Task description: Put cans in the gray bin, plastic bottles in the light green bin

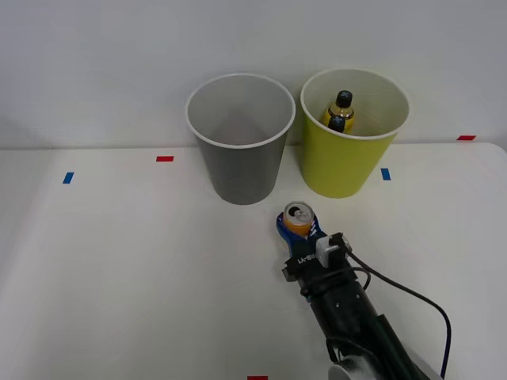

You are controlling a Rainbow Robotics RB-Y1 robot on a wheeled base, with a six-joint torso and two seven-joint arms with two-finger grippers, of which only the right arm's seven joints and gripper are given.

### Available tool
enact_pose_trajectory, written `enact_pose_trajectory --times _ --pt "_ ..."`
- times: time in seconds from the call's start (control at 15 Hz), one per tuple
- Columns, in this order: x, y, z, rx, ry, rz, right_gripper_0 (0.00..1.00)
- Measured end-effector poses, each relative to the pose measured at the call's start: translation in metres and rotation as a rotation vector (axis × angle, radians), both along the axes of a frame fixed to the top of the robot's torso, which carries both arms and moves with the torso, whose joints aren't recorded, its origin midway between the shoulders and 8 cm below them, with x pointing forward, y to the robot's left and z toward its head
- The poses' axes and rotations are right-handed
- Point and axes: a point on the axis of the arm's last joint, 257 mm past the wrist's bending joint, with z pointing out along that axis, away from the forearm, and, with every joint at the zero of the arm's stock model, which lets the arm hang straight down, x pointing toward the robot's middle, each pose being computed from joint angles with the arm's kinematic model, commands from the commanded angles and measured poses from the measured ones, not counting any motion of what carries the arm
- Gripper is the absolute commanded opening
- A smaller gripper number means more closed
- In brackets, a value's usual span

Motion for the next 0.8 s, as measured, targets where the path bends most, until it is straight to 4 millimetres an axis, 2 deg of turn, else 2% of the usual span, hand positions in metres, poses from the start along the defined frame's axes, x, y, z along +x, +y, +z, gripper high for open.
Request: enact_pose_trajectory --times 0.2,0.6,0.8 --pt "-0.026 -0.009 0.023 0.046 -0.018 0.017 0.00" --pt "-0.064 -0.003 0.113 0.230 0.027 0.130 0.00" --pt "-0.072 -0.001 0.148 0.288 -0.012 0.159 0.00"
